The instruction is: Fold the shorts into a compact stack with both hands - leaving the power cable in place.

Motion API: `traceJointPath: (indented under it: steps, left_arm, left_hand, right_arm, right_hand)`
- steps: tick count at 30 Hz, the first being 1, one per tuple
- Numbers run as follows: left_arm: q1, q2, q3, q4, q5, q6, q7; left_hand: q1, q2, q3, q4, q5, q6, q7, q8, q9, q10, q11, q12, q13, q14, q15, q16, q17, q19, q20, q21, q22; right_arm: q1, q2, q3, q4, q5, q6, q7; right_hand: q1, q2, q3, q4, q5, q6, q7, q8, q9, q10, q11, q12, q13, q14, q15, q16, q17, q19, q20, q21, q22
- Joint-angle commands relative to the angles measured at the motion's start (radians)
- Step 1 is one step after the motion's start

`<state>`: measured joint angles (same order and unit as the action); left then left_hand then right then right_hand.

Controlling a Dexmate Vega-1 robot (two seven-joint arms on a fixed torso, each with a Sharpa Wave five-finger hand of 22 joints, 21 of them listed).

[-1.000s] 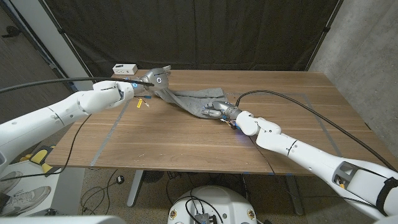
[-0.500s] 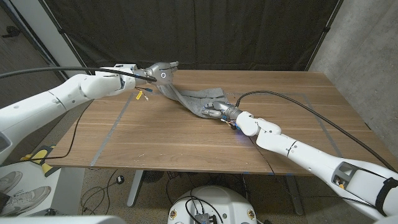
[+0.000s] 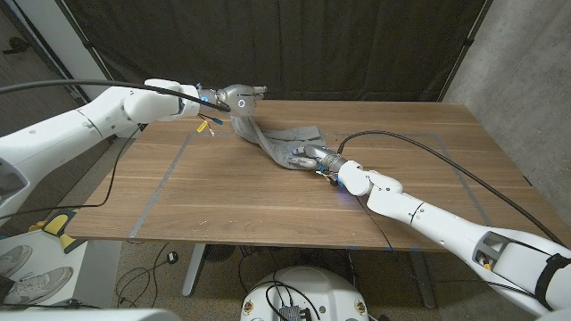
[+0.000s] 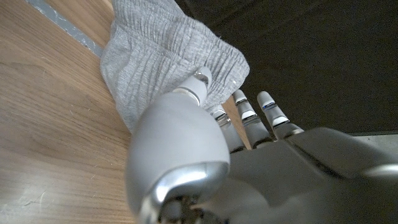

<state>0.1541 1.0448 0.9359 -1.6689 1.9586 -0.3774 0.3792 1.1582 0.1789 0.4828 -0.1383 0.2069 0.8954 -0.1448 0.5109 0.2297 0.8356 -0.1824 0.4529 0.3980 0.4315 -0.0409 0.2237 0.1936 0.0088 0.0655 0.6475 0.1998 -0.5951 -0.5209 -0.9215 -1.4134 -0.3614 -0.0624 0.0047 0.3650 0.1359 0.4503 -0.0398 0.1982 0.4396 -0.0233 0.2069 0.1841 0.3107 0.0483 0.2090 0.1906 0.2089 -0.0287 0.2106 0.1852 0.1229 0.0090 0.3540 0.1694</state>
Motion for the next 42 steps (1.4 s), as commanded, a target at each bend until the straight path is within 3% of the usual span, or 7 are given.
traceJointPath:
  steps: [1, 19, 42]
  left_arm:
    - [-0.155, -0.062, 0.11, 0.046, 0.07, -0.069, 0.08]
    - [-0.306, -0.152, 0.256, 0.099, 0.103, -0.081, 0.18]
    - [-0.392, -0.255, 0.394, 0.179, 0.08, -0.051, 0.28]
  left_hand:
    - [-0.001, 0.002, 0.006, 0.003, -0.004, 0.001, -0.004, 0.007, 0.003, 0.006, -0.007, -0.002, 0.003, 0.01, -0.18, 0.006, 0.003, 0.0, 0.001, 0.008, 0.003]
    - [0.001, 0.002, 0.008, 0.002, -0.007, 0.002, -0.007, 0.012, 0.002, 0.004, -0.006, -0.008, 0.009, 0.011, -0.182, 0.008, 0.005, 0.0, 0.0, 0.011, 0.002]
    - [0.002, 0.002, 0.007, 0.001, -0.01, 0.001, -0.007, 0.016, 0.001, 0.006, -0.008, -0.013, 0.016, 0.012, -0.184, 0.011, 0.008, 0.0, -0.003, 0.016, 0.002]
  right_arm:
    - [0.012, 0.023, -0.005, 0.057, 0.012, 0.052, -0.018]
    - [0.003, 0.017, 0.003, 0.074, 0.019, 0.09, -0.045]
    - [-0.025, -0.003, 0.022, 0.039, 0.018, 0.098, -0.062]
  right_hand:
    - [0.001, 0.008, 0.003, -0.007, -0.005, 0.007, -0.002, -0.001, 0.002, 0.006, 0.001, 0.001, 0.001, 0.003, 0.003, -0.003, 0.004, 0.026, 0.02, 0.003, 0.003]
    - [0.004, 0.008, 0.003, -0.015, -0.005, 0.009, -0.001, -0.005, 0.002, 0.009, -0.002, -0.001, 0.001, 0.003, 0.004, -0.004, 0.004, 0.027, 0.022, -0.006, 0.003]
    - [0.003, 0.007, 0.004, -0.021, -0.005, 0.01, -0.002, -0.009, 0.002, 0.012, 0.001, -0.004, 0.001, 0.004, 0.004, -0.005, 0.004, 0.032, 0.022, -0.016, 0.003]
